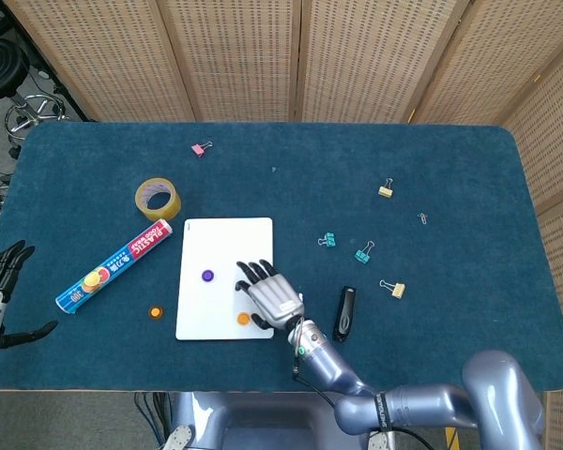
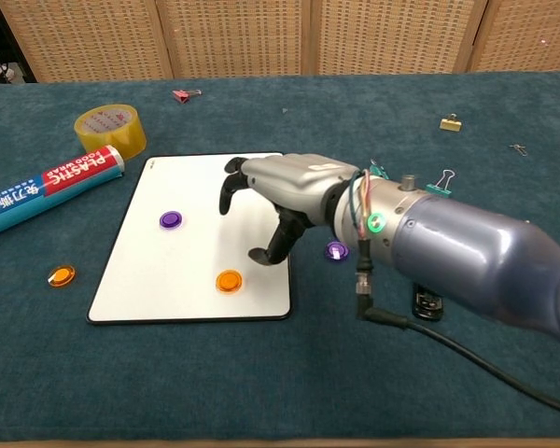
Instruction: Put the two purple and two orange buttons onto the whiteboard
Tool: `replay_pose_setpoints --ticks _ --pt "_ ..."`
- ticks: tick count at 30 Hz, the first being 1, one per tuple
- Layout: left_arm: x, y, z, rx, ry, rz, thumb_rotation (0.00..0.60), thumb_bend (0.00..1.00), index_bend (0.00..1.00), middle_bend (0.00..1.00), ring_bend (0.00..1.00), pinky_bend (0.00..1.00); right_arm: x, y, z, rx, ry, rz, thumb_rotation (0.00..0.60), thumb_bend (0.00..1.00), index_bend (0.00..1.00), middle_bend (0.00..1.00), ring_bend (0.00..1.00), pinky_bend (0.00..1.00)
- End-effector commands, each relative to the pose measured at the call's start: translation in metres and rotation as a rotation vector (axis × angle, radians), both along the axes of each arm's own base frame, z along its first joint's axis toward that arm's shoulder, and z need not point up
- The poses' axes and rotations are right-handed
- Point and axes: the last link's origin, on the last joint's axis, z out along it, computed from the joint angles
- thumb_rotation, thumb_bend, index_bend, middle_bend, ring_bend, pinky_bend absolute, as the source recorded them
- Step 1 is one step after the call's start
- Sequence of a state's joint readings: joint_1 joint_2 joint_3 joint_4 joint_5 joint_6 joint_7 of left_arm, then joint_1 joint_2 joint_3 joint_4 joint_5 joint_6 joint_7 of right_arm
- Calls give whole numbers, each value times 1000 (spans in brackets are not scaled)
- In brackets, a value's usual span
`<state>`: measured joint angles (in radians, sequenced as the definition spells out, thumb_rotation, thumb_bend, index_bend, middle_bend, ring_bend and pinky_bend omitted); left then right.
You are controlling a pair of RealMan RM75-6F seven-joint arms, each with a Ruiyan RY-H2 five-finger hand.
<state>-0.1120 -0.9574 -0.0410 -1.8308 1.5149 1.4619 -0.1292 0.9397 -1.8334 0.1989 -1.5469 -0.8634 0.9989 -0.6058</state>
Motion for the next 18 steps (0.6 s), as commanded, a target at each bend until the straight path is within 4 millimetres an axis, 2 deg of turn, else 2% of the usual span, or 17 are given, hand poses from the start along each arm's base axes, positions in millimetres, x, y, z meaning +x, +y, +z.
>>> replay_pose_setpoints --ticks 1,3,7,18 --pt "0 0 -1 -3 -1 -1 600 32 0 0 0 0 -16 -5 14 -40 32 -9 600 289 240 0 0 0" --pt "1 -1 -2 -6 3 -4 600 32 0 0 0 0 -37 -10 25 -64 64 -45 600 278 238 0 0 0" --pt "2 -1 -3 -7 7 -5 600 32 0 0 0 0 -51 -10 31 -60 78 -70 600 225 239 0 0 0" --pt "2 -2 -4 -9 10 -4 600 32 0 0 0 0 -73 -13 24 -53 101 -120 600 224 324 0 0 0"
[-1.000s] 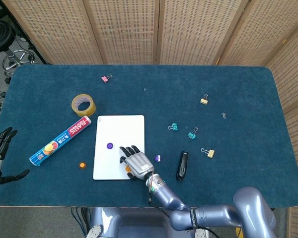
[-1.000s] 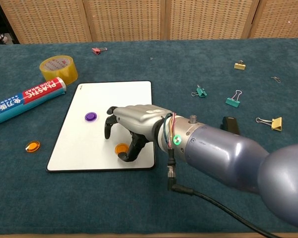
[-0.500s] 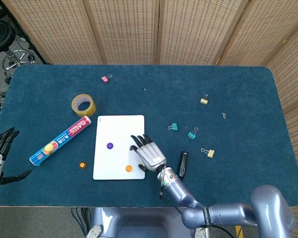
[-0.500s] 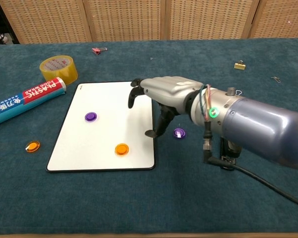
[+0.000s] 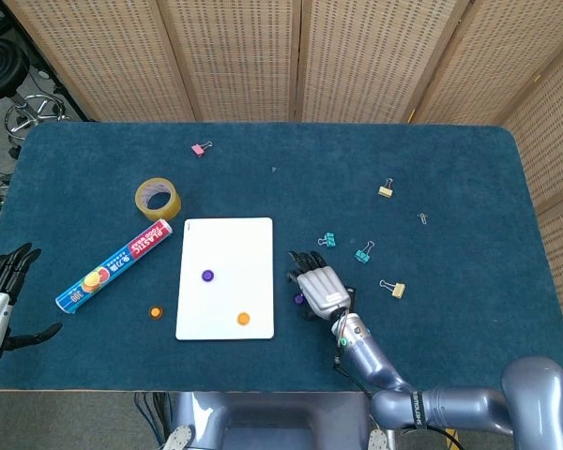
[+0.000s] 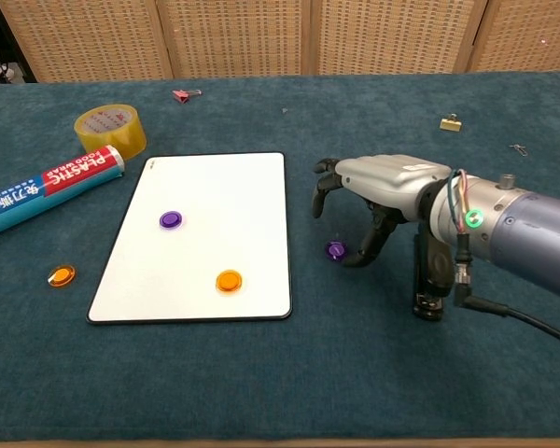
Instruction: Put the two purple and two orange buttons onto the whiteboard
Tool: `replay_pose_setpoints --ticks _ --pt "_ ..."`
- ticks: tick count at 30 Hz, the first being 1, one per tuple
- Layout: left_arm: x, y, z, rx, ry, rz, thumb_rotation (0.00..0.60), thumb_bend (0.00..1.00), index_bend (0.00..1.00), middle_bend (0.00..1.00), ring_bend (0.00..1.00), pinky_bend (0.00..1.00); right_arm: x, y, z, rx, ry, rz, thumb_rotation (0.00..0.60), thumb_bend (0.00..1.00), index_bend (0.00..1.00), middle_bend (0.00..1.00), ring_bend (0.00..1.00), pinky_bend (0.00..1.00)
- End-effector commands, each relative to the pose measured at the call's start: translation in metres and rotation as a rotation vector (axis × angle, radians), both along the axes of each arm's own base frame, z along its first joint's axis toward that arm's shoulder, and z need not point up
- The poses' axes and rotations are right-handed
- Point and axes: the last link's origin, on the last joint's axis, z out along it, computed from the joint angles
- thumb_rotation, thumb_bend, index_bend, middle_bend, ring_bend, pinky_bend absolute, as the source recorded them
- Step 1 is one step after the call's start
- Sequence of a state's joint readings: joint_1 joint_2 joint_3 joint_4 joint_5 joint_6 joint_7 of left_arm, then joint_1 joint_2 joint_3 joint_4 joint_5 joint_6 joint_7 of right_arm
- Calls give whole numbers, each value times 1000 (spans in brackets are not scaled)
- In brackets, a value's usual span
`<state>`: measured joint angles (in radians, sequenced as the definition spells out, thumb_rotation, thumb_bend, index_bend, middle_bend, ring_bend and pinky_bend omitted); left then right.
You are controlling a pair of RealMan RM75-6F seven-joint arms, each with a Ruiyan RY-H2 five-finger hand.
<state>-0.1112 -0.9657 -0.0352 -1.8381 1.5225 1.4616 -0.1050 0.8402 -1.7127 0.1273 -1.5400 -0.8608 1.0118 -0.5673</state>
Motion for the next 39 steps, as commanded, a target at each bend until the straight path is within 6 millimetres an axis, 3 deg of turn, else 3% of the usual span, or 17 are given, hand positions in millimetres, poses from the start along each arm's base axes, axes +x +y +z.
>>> replay_pose_setpoints --ticks 1,16,39 --pt "0 0 0 -1 1 1 600 32 0 0 0 0 -3 -1 -3 3 -3 -14 600 224 329 0 0 0" --pt "-1 1 1 1 -1 8 600 32 0 0 0 0 -7 -4 -10 12 -3 -25 600 271 405 0 0 0" --pt "-1 1 -1 4 6 9 600 32 0 0 0 0 -9 -9 -14 24 3 -47 600 350 415 0 0 0"
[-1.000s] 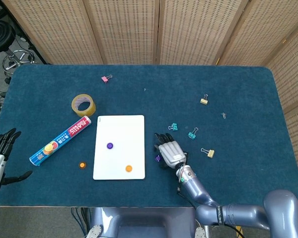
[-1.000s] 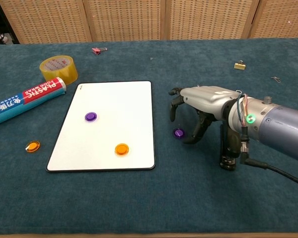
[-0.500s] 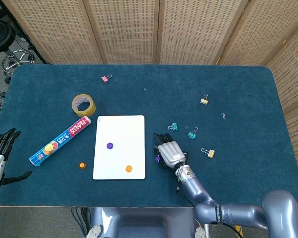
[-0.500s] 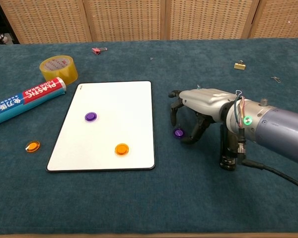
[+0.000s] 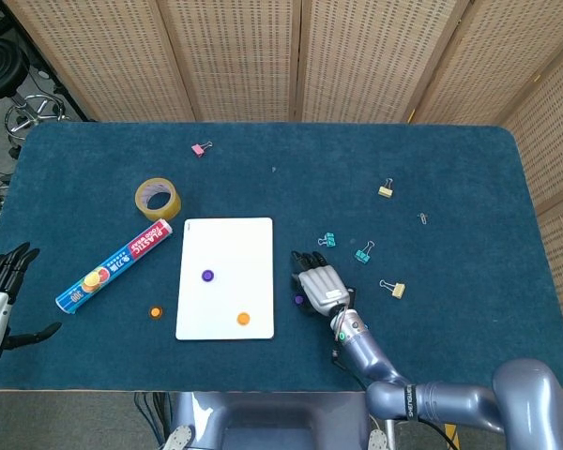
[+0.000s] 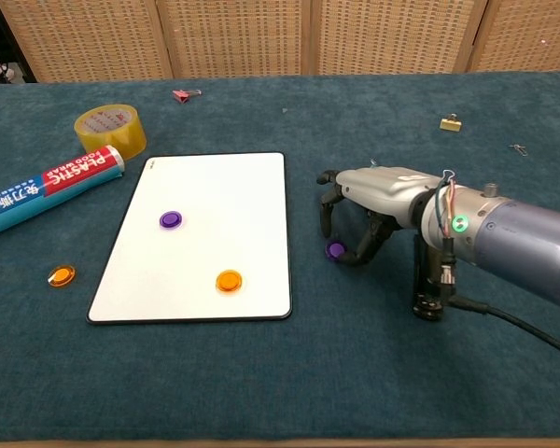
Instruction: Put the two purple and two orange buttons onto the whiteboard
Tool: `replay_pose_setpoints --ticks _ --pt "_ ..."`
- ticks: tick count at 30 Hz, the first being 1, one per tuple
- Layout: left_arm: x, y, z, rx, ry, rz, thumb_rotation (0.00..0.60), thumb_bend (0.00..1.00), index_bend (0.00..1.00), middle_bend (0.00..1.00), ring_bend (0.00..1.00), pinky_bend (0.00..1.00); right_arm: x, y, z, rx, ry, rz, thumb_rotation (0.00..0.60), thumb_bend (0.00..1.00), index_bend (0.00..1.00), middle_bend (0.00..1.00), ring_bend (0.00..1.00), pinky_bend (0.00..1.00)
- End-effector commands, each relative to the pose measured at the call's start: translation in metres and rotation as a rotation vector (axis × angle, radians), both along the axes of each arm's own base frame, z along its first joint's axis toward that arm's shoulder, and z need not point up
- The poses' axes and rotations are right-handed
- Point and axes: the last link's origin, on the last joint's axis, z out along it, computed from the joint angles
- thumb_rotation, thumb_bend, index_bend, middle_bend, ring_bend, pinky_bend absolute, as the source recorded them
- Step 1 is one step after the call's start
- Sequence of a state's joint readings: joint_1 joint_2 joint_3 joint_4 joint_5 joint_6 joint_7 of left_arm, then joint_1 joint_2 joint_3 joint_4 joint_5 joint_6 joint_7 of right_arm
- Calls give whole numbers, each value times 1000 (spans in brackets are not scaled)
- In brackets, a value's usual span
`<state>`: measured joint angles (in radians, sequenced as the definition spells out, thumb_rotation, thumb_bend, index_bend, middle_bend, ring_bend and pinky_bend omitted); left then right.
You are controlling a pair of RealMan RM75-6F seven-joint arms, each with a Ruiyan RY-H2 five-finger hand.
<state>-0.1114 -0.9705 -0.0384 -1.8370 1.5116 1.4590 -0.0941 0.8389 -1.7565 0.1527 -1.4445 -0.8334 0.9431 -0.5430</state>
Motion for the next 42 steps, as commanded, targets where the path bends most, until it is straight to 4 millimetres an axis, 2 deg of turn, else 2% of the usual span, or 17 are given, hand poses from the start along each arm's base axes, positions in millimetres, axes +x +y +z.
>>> replay_pose_setpoints --ticks 1,27,42 --pt "0 0 0 0 0 1 600 32 0 0 0 0 0 1 0 2 2 0 600 350 415 0 0 0" --pt "0 0 1 -5 -7 0 600 32 0 0 0 0 0 3 -4 12 -4 4 600 353 435 0 0 0" --pt "0 0 0 -6 -7 1 600 32 0 0 0 0 -2 2 -7 8 4 2 600 430 481 0 0 0"
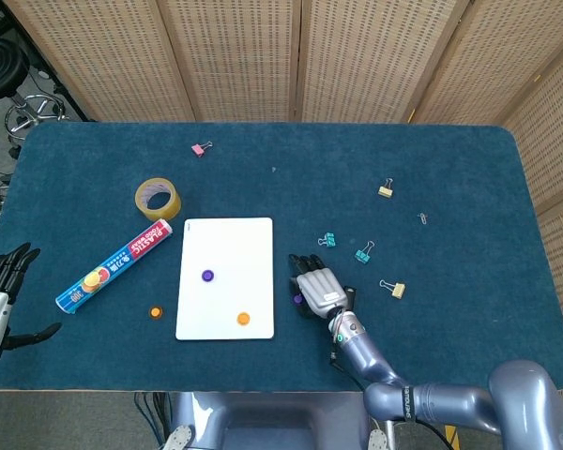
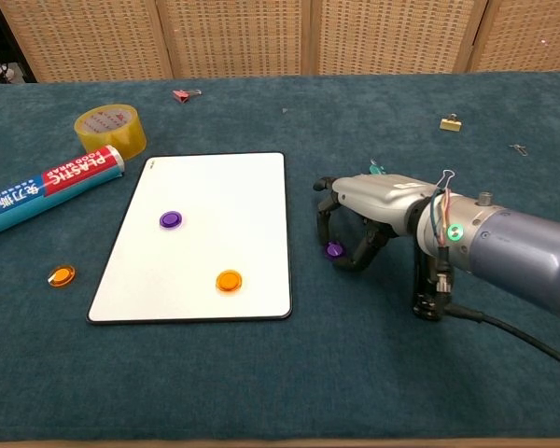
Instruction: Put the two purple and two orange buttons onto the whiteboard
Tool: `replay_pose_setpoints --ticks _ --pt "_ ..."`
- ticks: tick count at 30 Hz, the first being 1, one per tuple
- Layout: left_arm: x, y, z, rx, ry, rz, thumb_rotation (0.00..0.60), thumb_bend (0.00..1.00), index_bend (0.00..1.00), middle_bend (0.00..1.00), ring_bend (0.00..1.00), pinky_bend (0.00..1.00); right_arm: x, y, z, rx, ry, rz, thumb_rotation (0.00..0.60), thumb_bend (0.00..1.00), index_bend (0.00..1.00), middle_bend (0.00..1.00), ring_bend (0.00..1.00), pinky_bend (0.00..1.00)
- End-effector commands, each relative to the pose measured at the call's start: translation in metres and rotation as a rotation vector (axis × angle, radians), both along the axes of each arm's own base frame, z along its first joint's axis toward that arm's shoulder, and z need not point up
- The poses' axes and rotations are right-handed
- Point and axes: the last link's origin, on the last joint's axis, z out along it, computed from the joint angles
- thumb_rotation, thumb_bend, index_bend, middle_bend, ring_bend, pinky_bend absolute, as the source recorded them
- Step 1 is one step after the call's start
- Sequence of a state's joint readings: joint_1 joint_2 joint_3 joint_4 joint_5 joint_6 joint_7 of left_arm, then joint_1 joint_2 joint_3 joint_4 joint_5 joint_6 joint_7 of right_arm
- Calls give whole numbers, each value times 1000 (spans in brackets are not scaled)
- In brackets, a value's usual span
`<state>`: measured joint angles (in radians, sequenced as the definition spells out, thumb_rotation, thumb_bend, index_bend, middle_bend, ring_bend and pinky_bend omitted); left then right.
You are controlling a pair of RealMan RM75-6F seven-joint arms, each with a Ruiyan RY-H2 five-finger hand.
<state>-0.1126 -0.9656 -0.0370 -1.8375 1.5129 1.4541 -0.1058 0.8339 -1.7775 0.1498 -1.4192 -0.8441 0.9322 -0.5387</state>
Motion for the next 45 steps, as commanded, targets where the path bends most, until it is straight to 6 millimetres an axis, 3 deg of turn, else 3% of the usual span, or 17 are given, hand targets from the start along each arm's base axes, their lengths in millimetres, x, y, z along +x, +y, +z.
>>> replay_pose_setpoints --ticks 1,12,22,27,45 --pt "0 0 0 0 0 0 600 32 0 0 0 0 0 0 0 -1 1 0 600 430 483 0 0 0" --pt "0 0 0 -2 -2 0 600 32 0 0 0 0 18 -2 7 -17 -41 30 600 442 488 0 0 0" --pt "0 -1 2 1 -11 1 600 33 0 0 0 0 66 -13 9 -35 -78 89 600 442 490 0 0 0" --pt "-2 0 6 11 -20 7 600 32 0 0 0 0 94 -23 -4 -29 -73 101 600 443 495 0 0 0" --pt "-8 6 13 17 -49 30 600 32 0 0 0 0 119 -39 -36 -12 -53 69 600 445 503 0 0 0"
